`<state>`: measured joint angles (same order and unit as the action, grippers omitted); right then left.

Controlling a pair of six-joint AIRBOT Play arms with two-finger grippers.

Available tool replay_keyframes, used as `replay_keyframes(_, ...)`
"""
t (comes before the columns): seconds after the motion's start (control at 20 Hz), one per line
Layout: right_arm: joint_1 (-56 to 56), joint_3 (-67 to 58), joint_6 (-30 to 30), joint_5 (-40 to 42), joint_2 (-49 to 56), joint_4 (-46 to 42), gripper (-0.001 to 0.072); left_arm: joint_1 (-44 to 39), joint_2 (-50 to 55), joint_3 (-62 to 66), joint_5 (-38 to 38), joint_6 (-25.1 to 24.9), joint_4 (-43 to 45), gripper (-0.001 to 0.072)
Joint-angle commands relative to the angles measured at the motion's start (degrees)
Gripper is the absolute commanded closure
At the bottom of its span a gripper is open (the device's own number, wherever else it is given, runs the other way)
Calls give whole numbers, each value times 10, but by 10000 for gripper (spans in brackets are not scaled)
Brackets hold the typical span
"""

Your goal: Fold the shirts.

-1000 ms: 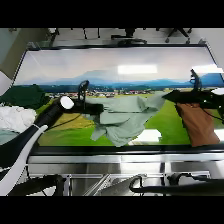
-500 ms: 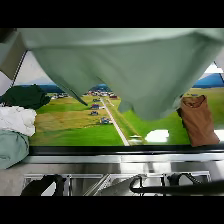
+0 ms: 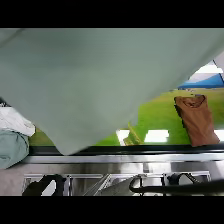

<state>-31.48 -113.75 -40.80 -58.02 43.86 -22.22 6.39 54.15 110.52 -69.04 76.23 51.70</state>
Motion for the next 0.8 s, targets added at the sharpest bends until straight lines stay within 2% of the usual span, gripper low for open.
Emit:
replay_keyframes(0.0, 15, -5, 6, -59, 113, 94, 695, -27, 68, -74, -11, -5, -7, 699)
replay_keyframes(0.1, 78, -4, 4, -85, 203, 66, 695, -57, 128, -117, 13, -31, -6, 699)
replay_keyframes(0.15, 116, -4, -3, -82, 247, 23, 695, -66, 160, -134, 31, -38, -2, 699)
replay_keyframes(0.35, 244, -4, -36, -3, 424, -156, 695, -62, 298, -170, 119, -43, 53, 699)
replay_keyframes(0.45, 272, -4, -36, 45, 499, -168, 695, -44, 361, -170, 154, -42, 56, 699)
replay_keyframes(0.55, 280, -5, -65, 87, 551, -167, 694, -29, 410, -169, 183, -42, 56, 698)
replay_keyframes(0.65, 279, -5, -92, 95, 580, -167, 693, -19, 447, -169, 183, -42, 56, 698)
replay_keyframes(0.7, 278, -5, -103, 83, 587, -167, 677, -17, 465, -169, 175, -42, 56, 697)
replay_keyframes(0.75, 274, -5, -106, 61, 590, -169, 541, -17, 480, -169, 164, -42, 56, 656)
